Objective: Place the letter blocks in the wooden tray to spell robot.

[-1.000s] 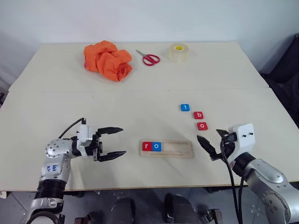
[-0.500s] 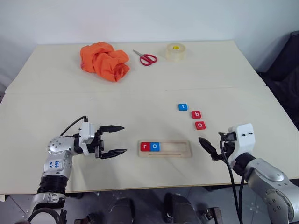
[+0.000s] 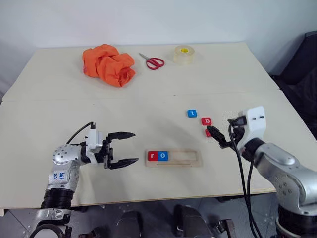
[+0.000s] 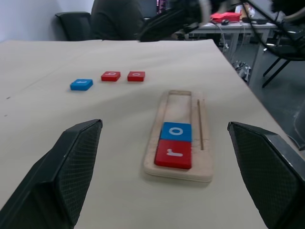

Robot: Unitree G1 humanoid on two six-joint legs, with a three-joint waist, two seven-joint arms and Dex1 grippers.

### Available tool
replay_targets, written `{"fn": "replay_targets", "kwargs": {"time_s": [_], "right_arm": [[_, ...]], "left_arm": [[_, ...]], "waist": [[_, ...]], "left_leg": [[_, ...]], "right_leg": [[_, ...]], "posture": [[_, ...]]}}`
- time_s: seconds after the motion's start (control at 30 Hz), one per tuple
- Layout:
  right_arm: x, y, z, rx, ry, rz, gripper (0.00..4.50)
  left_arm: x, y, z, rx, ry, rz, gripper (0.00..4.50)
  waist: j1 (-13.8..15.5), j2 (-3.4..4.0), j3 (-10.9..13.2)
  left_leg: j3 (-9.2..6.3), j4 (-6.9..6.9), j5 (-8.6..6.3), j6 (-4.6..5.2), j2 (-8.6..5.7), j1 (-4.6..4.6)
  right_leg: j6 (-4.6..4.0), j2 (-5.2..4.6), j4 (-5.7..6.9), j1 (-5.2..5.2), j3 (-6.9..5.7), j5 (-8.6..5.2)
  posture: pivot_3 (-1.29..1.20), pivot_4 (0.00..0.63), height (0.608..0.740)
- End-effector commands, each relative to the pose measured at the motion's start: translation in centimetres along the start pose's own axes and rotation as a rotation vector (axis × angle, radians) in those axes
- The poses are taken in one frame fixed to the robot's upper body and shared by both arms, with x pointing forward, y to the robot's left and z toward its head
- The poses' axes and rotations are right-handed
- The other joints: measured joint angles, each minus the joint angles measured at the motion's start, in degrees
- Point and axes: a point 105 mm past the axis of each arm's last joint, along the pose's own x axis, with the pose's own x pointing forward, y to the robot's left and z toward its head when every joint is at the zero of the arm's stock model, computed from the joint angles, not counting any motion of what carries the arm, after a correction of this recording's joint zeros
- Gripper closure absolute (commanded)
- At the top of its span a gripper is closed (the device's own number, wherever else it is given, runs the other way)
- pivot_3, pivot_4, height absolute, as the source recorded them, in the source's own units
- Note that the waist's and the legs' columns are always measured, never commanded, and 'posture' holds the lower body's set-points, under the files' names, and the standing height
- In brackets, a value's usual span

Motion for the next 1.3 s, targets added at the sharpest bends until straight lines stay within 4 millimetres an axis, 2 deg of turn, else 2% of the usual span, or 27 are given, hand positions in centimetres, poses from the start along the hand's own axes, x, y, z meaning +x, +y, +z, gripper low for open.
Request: {"fn": "replay_targets", "kwargs": {"time_s": [0.03,0.1,0.23,0.53,0.73,0.83,1.03,1.07,1.17,1.3], "right_arm": [[1.3,-0.8,0.0,-0.019,0.033,-0.035,0.0],[2.7,-1.5,0.0,-0.022,0.051,-0.082,0.0],[4.2,-2.2,-0.1,-0.02,0.056,-0.115,0.0],[6.4,-2.1,-0.8,-0.006,0.06,-0.104,0.0],[7.0,-1.8,-1.5,0.005,0.081,-0.104,0.0],[7.2,-1.6,-1.8,0.01,0.083,-0.103,0.57],[7.5,-1.3,-1.7,0.008,0.078,-0.099,2.72],[7.5,-1.2,-1.5,0.005,0.074,-0.1,2.96],[7.0,-1.4,-0.6,0.001,0.049,-0.112,3.04],[5.0,-1.6,0.5,0.02,-0.005,-0.137,3.04]], "left_arm": [[0.1,-0.4,0.9,0.03,-0.022,0.001,0.02],[-0.1,-0.8,0.9,0.031,-0.021,0.016,0.02],[-0.6,-1.4,0.9,0.027,-0.015,0.044,0.02],[-0.8,-2.1,0.8,0.025,-0.012,0.083,0.02],[-0.6,-2.0,0.8,0.028,-0.015,0.086,0.02],[-0.5,-1.9,0.8,0.031,-0.016,0.086,0.0],[-0.4,-1.8,0.7,0.031,-0.016,0.087,0.0],[-0.4,-1.8,0.6,0.031,-0.016,0.086,0.0],[-0.4,-1.8,0.6,0.03,-0.017,0.08,0.0],[-0.3,-1.9,0.5,0.024,-0.018,0.06,0.0]], "waist": [[0.0,0.0,0.0],[0.0,0.0,0.0],[-0.2,0.0,0.0],[-0.9,0.0,0.0],[-1.3,0.0,0.0],[-1.3,0.0,0.0],[-1.3,0.01,0.0],[-1.3,0.0,0.0],[-1.3,0.01,0.0],[-1.2,0.01,0.0]], "left_leg": [[0.0,0.0,0.0,0.0,0.0,0.0],[0.02,-0.01,0.0,0.0,0.0,-0.01],[0.05,-0.02,-0.01,0.02,-0.01,-0.02],[0.06,-0.06,-0.01,0.02,-0.01,-0.04],[0.1,-0.08,-0.01,0.02,0.02,-0.02],[0.1,-0.07,-0.01,0.01,0.03,-0.01],[0.11,-0.07,-0.02,0.01,0.05,-0.01],[0.11,-0.07,-0.02,0.01,0.05,-0.01],[0.11,-0.07,-0.02,0.01,0.05,-0.01],[0.1,-0.08,-0.02,0.0,0.05,-0.05]], "right_leg": [[0.0,0.01,0.0,-0.01,0.0,0.0],[-0.01,0.0,-0.02,-0.01,0.0,0.0],[0.0,-0.02,-0.03,-0.02,0.01,0.0],[0.0,-0.04,-0.05,-0.04,0.0,0.0],[0.0,-0.02,-0.04,-0.06,0.0,0.0],[0.0,-0.02,-0.04,-0.06,0.0,0.0],[0.0,-0.01,-0.04,-0.06,0.0,0.0],[0.0,-0.01,-0.04,-0.06,0.0,0.0],[0.0,-0.01,-0.04,-0.06,0.0,0.0],[0.0,-0.02,-0.04,-0.1,0.0,0.0]], "posture": [[0.0,0.15,0.74],[0.0,0.15,0.74],[0.0,0.15,0.74],[0.0,0.15,0.74],[0.0,0.15,0.74],[0.0,0.15,0.74],[0.0,0.15,0.74],[0.0,0.15,0.74],[0.0,0.15,0.74],[0.0,0.15,0.74]]}}
